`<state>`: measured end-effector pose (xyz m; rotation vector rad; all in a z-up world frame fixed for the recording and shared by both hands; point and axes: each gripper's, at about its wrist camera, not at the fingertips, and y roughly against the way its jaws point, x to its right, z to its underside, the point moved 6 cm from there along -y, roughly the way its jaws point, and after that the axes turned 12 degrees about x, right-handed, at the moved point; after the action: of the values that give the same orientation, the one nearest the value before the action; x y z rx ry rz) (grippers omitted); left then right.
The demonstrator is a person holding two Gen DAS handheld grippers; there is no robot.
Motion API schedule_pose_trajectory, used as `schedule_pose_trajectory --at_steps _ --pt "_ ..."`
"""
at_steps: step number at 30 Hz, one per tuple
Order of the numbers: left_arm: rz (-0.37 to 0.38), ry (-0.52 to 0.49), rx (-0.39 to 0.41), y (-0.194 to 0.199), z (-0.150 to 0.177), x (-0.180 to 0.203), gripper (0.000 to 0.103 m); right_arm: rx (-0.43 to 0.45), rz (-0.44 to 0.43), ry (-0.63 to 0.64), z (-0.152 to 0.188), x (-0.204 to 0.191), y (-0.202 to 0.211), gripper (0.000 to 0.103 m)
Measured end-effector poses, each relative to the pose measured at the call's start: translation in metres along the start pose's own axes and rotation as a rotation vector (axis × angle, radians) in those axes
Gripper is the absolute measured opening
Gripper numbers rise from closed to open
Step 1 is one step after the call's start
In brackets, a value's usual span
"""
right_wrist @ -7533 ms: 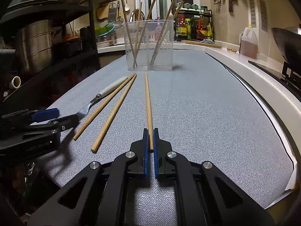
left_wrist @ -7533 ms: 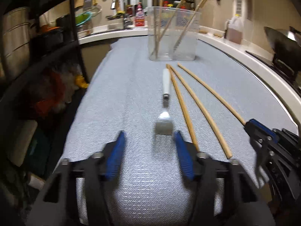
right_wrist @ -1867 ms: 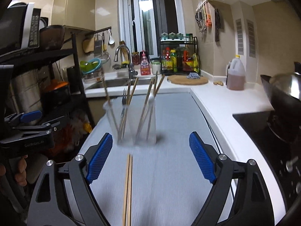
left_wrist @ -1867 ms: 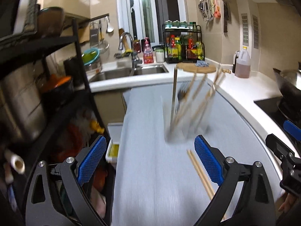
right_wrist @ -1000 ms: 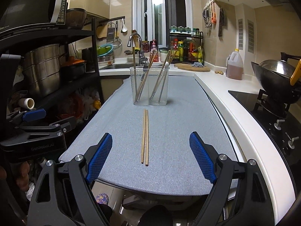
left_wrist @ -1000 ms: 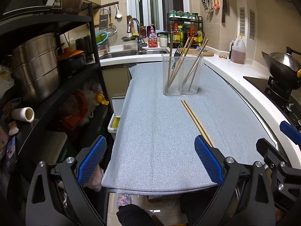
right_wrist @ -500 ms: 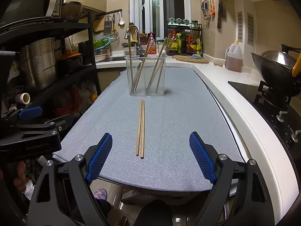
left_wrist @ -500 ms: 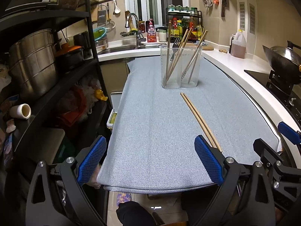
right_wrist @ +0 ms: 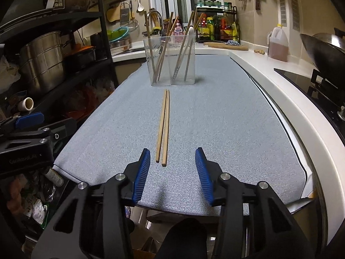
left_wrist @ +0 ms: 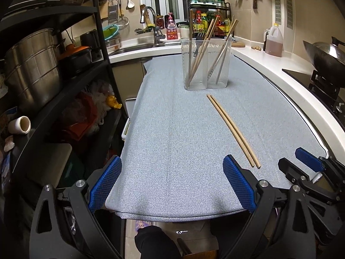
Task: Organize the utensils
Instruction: 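Grasp a wooden chopstick with the right tool while the left tool grasps the other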
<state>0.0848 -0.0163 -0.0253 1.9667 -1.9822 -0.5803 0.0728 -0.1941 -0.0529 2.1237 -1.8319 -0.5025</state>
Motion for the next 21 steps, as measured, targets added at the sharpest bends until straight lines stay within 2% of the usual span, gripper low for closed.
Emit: schedule_pose_trajectory --at_steps 4,6,13,18,21 --pt "-0.007 -0.002 -0.015 -0.006 0.005 -0.001 0.092 -0.009 -0.004 -0.007 0.006 0.003 -0.012 0.043" --pt "-0.016 0.004 -0.026 -0.01 0.007 -0.004 0.092 -0.009 -0.008 -0.006 0.007 0.006 -0.02 0.039" --pt "-0.044 0.017 -0.056 -0.023 0.012 -0.016 0.092 -0.022 -0.045 -0.009 0.014 0.002 -0.044 0.037" --pt "-0.052 0.02 -0.068 -0.028 0.013 -0.018 0.092 -0.017 -0.03 0.058 0.021 -0.002 -0.056 0.015" --pt "-0.04 0.023 -0.072 -0.031 0.013 -0.014 0.092 -0.009 -0.038 0.081 0.022 -0.004 -0.057 0.012"
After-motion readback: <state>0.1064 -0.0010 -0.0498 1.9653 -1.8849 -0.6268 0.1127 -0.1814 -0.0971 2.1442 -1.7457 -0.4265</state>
